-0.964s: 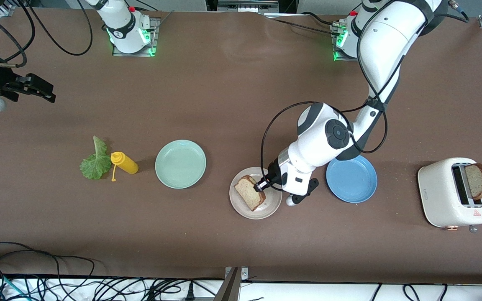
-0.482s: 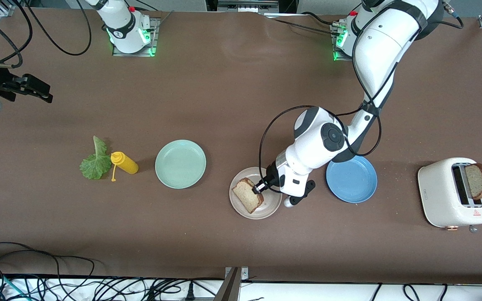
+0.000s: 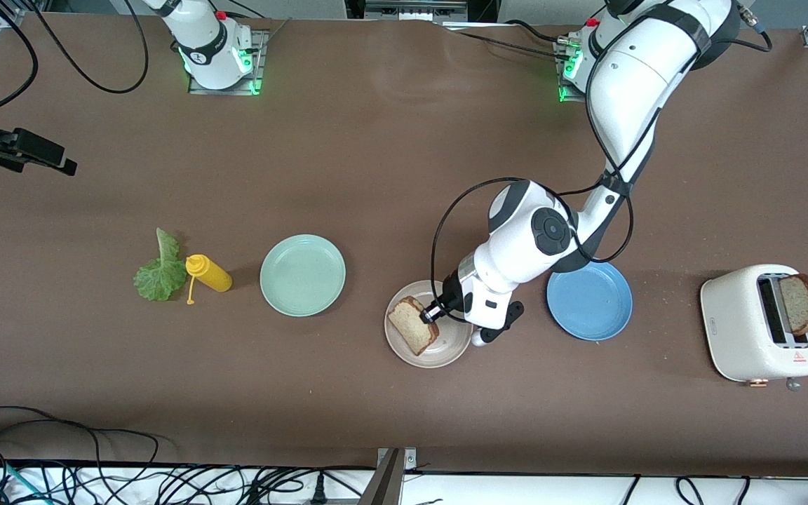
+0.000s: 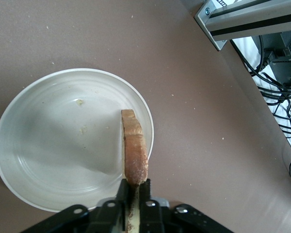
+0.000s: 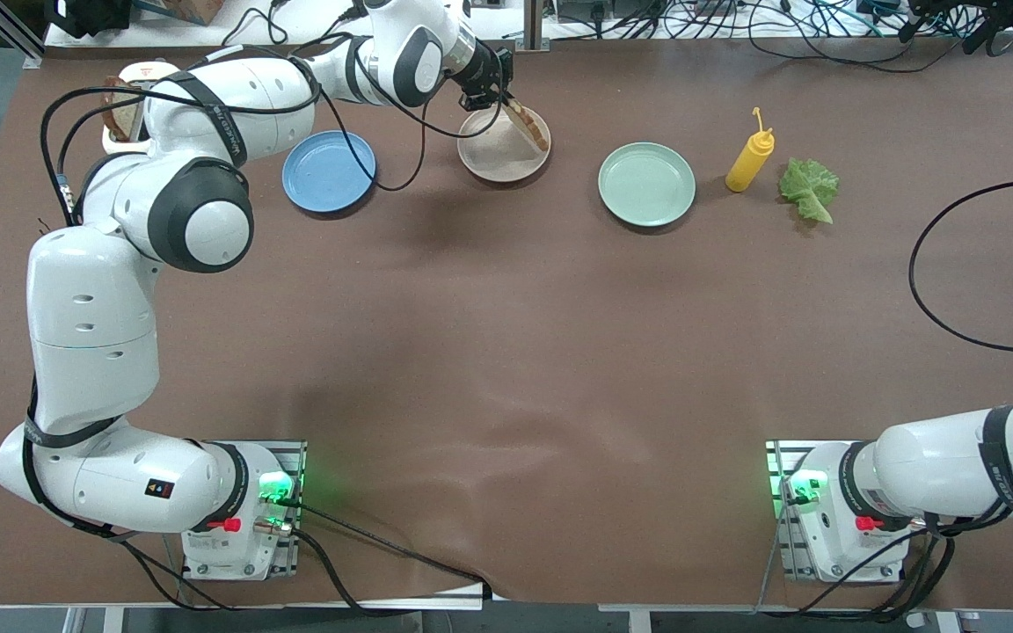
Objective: Make sandwich on beige plate with both arms
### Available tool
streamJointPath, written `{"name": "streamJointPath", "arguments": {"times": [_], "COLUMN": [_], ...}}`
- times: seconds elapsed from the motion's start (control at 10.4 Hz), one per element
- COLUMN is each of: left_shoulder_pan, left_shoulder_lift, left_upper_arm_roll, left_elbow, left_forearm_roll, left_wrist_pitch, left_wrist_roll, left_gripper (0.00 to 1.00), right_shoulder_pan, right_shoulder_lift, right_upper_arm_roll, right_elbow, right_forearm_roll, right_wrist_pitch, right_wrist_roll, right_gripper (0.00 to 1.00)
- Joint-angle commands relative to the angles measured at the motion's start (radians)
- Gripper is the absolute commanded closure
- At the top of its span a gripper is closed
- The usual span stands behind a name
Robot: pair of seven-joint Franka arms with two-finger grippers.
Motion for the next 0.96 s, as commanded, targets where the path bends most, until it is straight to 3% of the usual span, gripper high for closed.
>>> {"name": "streamJointPath", "arguments": {"times": [0.0,0.19,0.48,0.67,0.87], "left_shoulder_pan": [-0.009,0.001,0.027,0.020,0.031], "left_shoulder_lift": [0.006,0.006,0.006,0.006,-0.004], "left_upper_arm_roll": [0.011,0.013,0.016,0.048,0.050], "left_elbow": [0.012,0.004,-0.002,-0.020,-0.019], "left_forearm_roll": [-0.014,-0.011,-0.011,0.018,0.024], "left_wrist_pitch": [0.009,0.009,-0.006,-0.006,-0.043], "left_wrist_roll": [0.017,0.048,0.074,0.082,0.082], "left_gripper": [0.46,0.19,0.13,0.10,0.07], "right_shoulder_pan": [0.000,0.017,0.011,0.008,0.008], "right_shoulder_lift": [-0.005,-0.006,-0.005,0.000,0.001], "right_upper_arm_roll": [0.014,0.095,0.091,0.036,0.034], "right_elbow": [0.010,0.010,0.006,0.002,-0.002], "right_forearm_roll": [-0.033,-0.211,-0.132,-0.043,-0.044], "right_wrist_pitch": [-0.010,-0.009,-0.016,-0.016,-0.016], "right_wrist_roll": [-0.010,-0.010,0.005,-0.003,-0.001], "right_gripper": [0.00,0.00,0.00,0.00,0.00]}}
